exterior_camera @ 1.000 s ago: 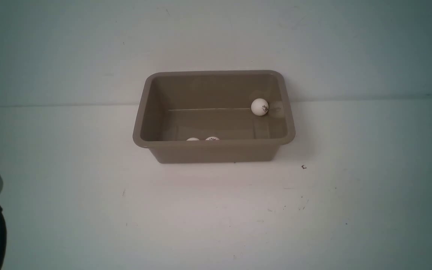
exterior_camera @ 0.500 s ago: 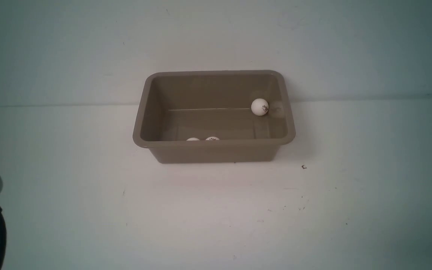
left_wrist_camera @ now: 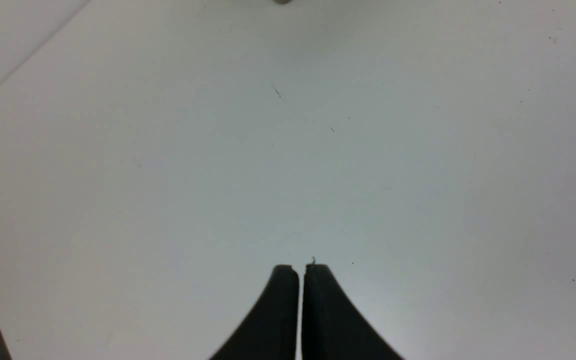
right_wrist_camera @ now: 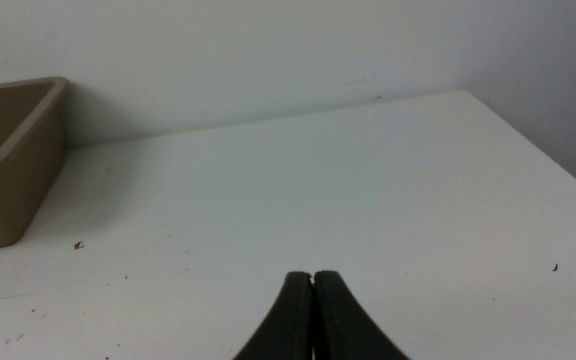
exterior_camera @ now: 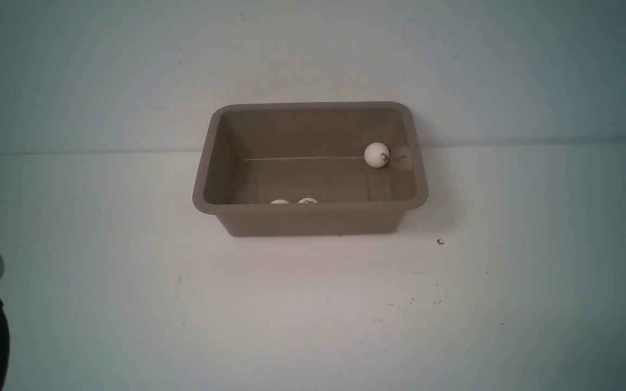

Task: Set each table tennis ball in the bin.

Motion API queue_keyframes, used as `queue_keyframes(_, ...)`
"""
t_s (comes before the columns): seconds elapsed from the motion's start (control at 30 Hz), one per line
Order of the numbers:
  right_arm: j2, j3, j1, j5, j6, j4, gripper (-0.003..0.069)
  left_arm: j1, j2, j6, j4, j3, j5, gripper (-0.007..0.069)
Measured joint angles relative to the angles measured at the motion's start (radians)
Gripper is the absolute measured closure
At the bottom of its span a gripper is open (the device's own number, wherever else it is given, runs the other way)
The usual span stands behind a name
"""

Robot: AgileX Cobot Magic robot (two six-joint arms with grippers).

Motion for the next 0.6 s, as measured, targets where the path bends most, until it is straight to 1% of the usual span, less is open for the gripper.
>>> queue_keyframes(0.6,0.000,0.000,0.000,0.001,0.000,0.009,0.0676,0.000,0.000,0.000,0.000,0.000,0.000,0.0629)
